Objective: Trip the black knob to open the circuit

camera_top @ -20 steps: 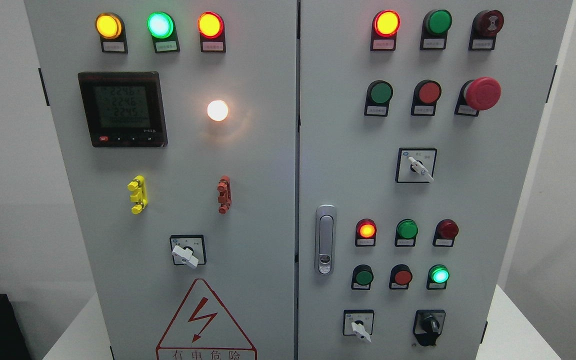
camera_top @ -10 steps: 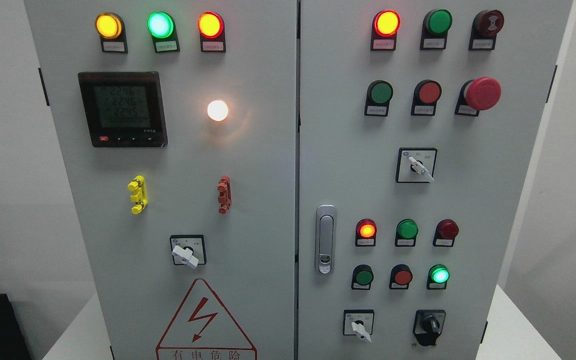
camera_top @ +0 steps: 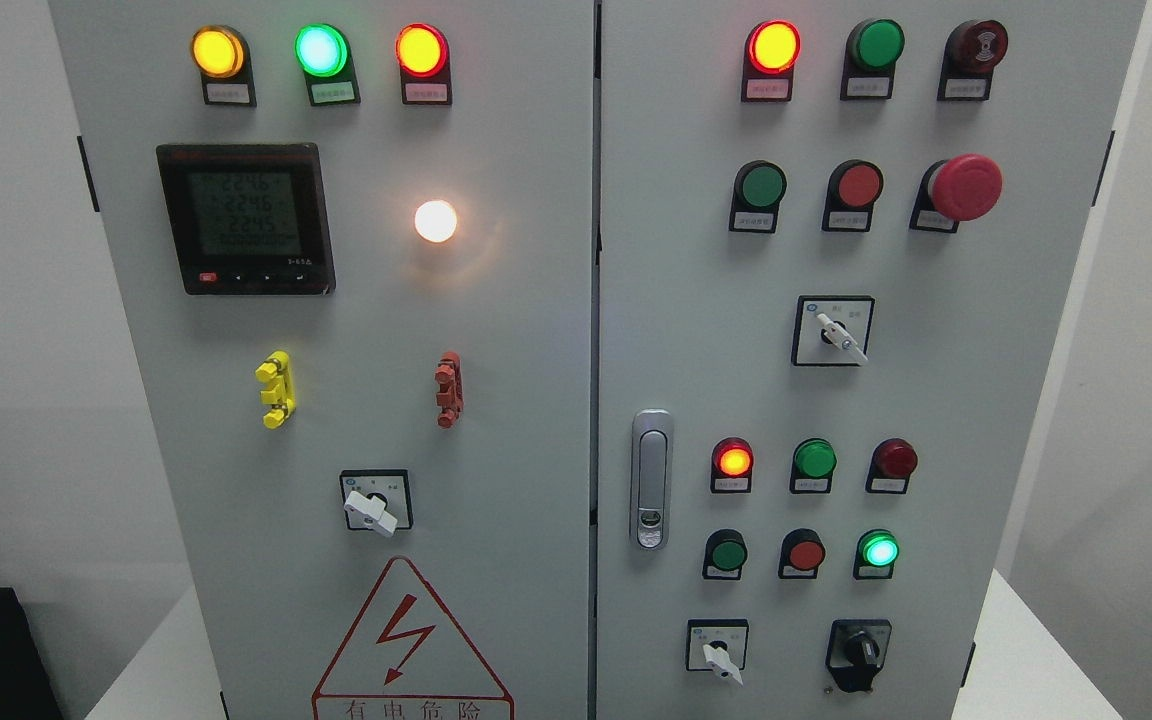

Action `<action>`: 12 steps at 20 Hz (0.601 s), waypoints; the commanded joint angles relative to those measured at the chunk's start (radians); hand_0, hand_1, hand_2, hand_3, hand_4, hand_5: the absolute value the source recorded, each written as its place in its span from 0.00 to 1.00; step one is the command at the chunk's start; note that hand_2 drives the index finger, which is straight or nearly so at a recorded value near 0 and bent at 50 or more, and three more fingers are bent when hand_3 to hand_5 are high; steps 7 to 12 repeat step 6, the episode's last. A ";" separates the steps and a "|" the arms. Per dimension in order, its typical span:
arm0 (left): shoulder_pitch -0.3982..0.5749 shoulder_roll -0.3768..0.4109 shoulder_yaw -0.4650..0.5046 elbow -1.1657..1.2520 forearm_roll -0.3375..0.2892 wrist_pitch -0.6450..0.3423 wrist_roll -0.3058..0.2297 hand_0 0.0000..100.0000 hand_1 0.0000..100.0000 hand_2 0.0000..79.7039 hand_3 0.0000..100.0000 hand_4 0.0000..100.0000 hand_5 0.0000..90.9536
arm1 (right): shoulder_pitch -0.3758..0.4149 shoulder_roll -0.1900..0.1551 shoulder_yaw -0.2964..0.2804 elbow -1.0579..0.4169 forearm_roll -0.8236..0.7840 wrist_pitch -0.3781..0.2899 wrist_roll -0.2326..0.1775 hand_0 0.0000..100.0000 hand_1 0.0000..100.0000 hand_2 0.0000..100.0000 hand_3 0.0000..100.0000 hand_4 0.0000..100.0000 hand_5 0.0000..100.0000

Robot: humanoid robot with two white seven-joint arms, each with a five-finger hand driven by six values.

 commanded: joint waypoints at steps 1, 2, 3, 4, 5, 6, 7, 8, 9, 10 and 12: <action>-0.002 0.000 0.003 0.000 0.002 -0.003 0.000 0.12 0.39 0.00 0.00 0.00 0.00 | -0.005 -0.003 -0.002 -0.026 -0.003 -0.015 0.004 0.00 0.00 0.00 0.00 0.00 0.00; -0.002 0.000 0.003 0.000 0.002 -0.003 0.000 0.12 0.39 0.00 0.00 0.00 0.00 | -0.005 -0.003 -0.002 -0.026 -0.003 -0.015 0.004 0.00 0.00 0.00 0.00 0.00 0.00; -0.002 0.000 0.003 0.000 0.002 -0.003 0.000 0.12 0.39 0.00 0.00 0.00 0.00 | -0.005 -0.003 -0.002 -0.026 -0.003 -0.015 0.004 0.00 0.00 0.00 0.00 0.00 0.00; -0.002 0.000 0.003 0.000 0.002 -0.003 0.000 0.12 0.39 0.00 0.00 0.00 0.00 | -0.005 -0.003 -0.002 -0.025 -0.003 -0.015 0.004 0.00 0.00 0.00 0.00 0.00 0.00; -0.002 0.000 0.003 0.000 0.002 -0.003 0.000 0.12 0.39 0.00 0.00 0.00 0.00 | -0.005 -0.003 -0.002 -0.025 -0.003 -0.015 0.004 0.00 0.00 0.00 0.00 0.00 0.00; -0.002 0.000 0.003 0.000 0.002 -0.003 0.000 0.12 0.39 0.00 0.00 0.00 0.00 | -0.005 -0.002 -0.002 -0.025 -0.003 -0.015 0.004 0.00 0.00 0.00 0.00 0.00 0.00; -0.002 0.000 0.003 0.000 0.002 -0.003 0.000 0.12 0.39 0.00 0.00 0.00 0.00 | -0.005 -0.002 -0.002 -0.025 -0.003 -0.015 0.004 0.00 0.00 0.00 0.00 0.00 0.00; -0.002 0.000 0.003 0.000 0.002 -0.003 0.000 0.12 0.39 0.00 0.00 0.00 0.00 | -0.005 -0.002 -0.002 -0.025 -0.003 -0.015 0.004 0.00 0.00 0.00 0.00 0.00 0.00; -0.002 0.000 0.003 0.000 0.002 -0.003 0.000 0.12 0.39 0.00 0.00 0.00 0.00 | -0.005 -0.002 -0.002 -0.025 -0.003 -0.015 0.004 0.00 0.00 0.00 0.00 0.00 0.00; -0.002 0.000 0.003 0.000 0.002 -0.003 0.000 0.12 0.39 0.00 0.00 0.00 0.00 | -0.005 -0.002 -0.002 -0.025 -0.003 -0.015 0.004 0.00 0.00 0.00 0.00 0.00 0.00; -0.002 0.000 0.003 0.000 0.002 -0.003 0.000 0.12 0.39 0.00 0.00 0.00 0.00 | -0.005 -0.002 -0.002 -0.025 -0.003 -0.015 0.004 0.00 0.00 0.00 0.00 0.00 0.00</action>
